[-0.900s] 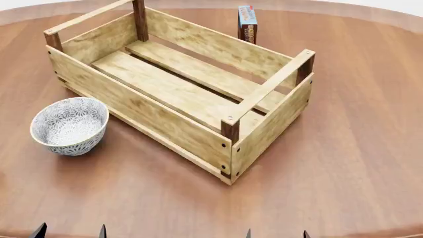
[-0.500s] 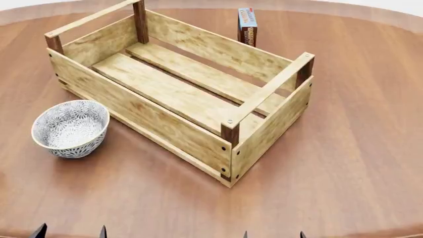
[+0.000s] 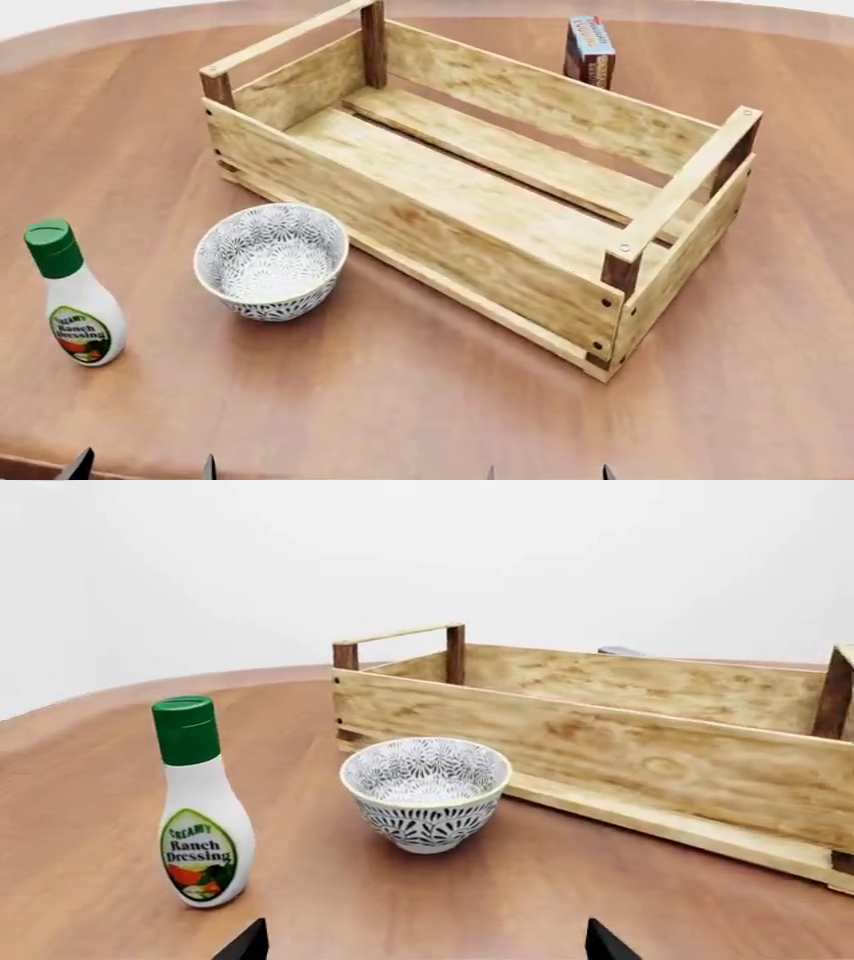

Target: Pick up the salad dressing and put it in the tray.

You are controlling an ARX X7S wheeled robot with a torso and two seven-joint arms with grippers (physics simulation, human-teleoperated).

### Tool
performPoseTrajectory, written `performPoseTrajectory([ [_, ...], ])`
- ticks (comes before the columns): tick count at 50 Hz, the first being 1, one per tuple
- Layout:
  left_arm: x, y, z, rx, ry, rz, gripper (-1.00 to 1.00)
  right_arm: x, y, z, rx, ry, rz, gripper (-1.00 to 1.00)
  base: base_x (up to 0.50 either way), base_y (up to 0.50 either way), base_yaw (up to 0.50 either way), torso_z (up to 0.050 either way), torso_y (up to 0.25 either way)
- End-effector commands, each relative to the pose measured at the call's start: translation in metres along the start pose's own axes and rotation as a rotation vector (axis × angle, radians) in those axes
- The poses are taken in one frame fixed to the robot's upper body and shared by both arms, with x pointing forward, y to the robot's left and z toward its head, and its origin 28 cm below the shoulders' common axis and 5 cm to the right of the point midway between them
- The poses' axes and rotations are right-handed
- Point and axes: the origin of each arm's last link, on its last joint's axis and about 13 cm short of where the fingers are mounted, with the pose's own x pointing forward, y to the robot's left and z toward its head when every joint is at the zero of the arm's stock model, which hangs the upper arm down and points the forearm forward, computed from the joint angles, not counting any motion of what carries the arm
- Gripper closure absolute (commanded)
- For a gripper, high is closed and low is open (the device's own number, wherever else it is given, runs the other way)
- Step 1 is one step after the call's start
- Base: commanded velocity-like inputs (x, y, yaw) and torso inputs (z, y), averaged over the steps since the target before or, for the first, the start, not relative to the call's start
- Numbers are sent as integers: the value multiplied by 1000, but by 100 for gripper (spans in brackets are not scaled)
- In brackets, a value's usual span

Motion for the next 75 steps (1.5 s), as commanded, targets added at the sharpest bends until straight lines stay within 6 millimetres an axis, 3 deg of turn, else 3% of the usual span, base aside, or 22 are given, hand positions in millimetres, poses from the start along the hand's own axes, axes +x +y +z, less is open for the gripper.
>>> performPoseTrajectory([
  [1,0,0,0,3,-6,-1,-100,-1,0,1,0,-8,3,-100,0,500,0,0,0],
  [20,4,1,8,23,3,-6,-100,1,0,4,-56,-30,-31,-100,60,203,0,0,0],
  [24,11,4,31,-1,-30,15,-100,5,-4,16,-36,-22,-60,-100,500,0,0,0,0],
  [29,13,6,66,-14,-102,35,-100,7,-10,53,-25,-75,-81,-100,500,0,0,0,0],
  [34,13,8,86,-41,-120,37,-100,7,-16,81,-25,-136,-117,-100,500,0,0,0,0],
  [41,11,13,109,-61,-184,41,-100,7,-21,102,-30,-194,-133,-100,500,0,0,0,0],
  [52,11,12,106,-54,-184,34,-100,4,-24,111,-32,-229,-140,-100,500,0,0,0,0],
  [68,11,13,104,-54,-186,43,-100,6,-26,106,4,-190,-163,-100,499,0,0,0,1],
  [75,11,13,104,-55,-182,41,-100,2,-25,103,9,-262,-140,-100,0,0,71,0,0],
])
